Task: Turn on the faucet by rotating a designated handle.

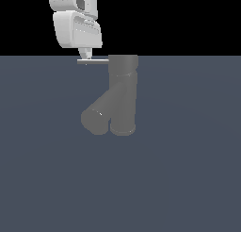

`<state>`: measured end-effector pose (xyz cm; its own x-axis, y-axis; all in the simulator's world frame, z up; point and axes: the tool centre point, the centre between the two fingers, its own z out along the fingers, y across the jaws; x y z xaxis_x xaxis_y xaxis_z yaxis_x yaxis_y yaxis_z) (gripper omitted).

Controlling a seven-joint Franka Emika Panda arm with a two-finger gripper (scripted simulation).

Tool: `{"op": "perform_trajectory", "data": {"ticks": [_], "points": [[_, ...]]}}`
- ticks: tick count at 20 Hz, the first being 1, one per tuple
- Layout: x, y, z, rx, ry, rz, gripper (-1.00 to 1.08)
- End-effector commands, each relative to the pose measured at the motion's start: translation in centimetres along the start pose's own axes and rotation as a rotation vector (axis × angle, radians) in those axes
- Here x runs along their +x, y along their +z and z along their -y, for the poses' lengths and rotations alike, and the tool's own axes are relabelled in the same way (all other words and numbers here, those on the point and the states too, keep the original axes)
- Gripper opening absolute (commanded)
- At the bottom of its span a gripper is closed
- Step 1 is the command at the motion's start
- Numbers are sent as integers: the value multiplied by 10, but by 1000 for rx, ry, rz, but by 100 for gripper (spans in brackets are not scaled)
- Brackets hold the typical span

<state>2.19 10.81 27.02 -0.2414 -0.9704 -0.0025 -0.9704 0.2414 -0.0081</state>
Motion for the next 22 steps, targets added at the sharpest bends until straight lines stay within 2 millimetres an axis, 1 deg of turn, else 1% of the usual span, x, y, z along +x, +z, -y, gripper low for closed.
{"op": "perform_trajectory", "data": {"ticks": [1, 7, 8, 9, 22], "points": [[-3, 0, -12, -8, -8, -2, -100], [-2, 0, -28, -8, -8, -2, -100], [-2, 0, -28, -8, -8, -2, -100], [-2, 0, -22, 0, -6, -4, -100], [25, 0, -48, -3, -7, -3, -100]]}}
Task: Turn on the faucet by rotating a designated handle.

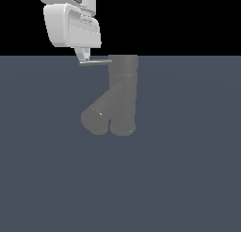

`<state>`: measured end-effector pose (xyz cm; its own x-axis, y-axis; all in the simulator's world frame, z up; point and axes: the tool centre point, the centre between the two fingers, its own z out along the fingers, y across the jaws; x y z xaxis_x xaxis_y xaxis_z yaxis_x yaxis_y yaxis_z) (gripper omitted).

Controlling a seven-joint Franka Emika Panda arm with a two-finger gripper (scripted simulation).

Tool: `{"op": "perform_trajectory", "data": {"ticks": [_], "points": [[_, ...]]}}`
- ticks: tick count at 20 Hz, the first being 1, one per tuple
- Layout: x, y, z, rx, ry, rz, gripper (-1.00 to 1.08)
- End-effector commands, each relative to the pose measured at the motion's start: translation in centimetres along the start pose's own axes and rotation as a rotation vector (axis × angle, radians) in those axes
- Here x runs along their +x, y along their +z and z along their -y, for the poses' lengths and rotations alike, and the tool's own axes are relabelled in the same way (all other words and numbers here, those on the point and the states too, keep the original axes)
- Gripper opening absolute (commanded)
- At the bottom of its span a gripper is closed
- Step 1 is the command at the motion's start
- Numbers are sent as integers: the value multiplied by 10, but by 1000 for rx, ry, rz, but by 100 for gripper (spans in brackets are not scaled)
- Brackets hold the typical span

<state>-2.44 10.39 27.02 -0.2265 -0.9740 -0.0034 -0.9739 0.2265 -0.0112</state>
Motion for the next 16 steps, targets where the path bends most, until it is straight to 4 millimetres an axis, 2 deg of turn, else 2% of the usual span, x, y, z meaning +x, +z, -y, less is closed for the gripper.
{"op": "perform_trajectory", "data": {"ticks": [1, 16], "points": [[11, 0, -6, -6, 9, -4, -100], [42, 0, -37, -9, 8, -4, -100]]}}
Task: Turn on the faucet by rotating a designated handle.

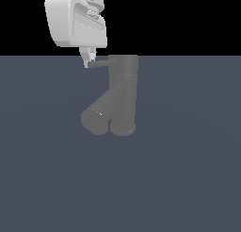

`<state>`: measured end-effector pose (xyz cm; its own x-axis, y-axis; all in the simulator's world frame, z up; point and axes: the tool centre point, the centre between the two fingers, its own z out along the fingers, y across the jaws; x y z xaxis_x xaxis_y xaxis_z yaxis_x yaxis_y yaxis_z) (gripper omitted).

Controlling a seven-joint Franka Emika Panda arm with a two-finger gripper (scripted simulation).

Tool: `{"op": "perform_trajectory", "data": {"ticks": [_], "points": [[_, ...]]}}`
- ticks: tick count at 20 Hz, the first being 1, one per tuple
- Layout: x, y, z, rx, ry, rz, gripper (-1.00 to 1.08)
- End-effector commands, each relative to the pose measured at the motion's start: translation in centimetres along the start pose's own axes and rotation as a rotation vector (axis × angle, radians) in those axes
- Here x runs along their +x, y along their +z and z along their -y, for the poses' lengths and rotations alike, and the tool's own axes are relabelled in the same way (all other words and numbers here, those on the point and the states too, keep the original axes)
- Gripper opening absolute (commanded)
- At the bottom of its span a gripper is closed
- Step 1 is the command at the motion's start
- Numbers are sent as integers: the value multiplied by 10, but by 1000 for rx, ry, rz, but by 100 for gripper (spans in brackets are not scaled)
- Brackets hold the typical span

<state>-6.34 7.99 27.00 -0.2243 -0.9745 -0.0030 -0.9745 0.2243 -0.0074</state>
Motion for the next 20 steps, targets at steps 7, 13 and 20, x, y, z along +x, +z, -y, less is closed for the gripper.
{"op": "perform_trajectory", "data": {"ticks": [7, 13, 20], "points": [[24, 0, -19, -7, 10, -3, -100], [40, 0, -16, -3, 1, -4, -100], [82, 0, -15, -5, 6, -3, -100]]}}
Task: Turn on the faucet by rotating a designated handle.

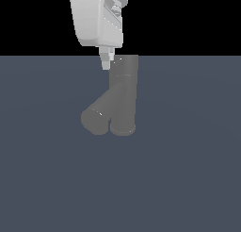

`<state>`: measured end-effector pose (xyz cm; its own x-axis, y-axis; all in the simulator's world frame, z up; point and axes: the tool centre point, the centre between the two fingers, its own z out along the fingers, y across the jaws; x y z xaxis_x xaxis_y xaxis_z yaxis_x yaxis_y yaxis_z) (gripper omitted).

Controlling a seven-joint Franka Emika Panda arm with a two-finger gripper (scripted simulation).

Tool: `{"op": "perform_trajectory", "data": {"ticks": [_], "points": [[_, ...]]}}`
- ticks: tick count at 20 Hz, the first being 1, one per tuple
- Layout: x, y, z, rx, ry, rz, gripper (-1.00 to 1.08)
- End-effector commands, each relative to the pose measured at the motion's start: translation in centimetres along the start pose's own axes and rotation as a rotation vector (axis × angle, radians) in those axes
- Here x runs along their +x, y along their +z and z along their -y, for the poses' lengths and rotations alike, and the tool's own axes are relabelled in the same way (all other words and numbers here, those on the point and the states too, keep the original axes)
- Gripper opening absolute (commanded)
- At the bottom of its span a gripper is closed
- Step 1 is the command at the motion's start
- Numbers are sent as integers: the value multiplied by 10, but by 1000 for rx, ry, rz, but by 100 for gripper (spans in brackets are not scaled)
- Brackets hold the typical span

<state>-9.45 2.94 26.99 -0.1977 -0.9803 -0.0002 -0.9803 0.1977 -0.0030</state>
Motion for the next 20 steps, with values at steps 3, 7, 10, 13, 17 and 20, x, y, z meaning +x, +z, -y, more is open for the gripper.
{"op": "perform_trajectory", "data": {"ticks": [3, 7, 10, 13, 17, 20], "points": [[44, 0, 3, -2, 35, 0, -100], [70, 0, 4, -3, 37, 0, -100], [45, 0, 2, -1, -7, -1, -100], [54, 0, 10, -1, -3, -1, -100], [65, 0, 20, -1, 3, -1, -100], [73, 0, 27, -1, 7, -1, -100]]}}
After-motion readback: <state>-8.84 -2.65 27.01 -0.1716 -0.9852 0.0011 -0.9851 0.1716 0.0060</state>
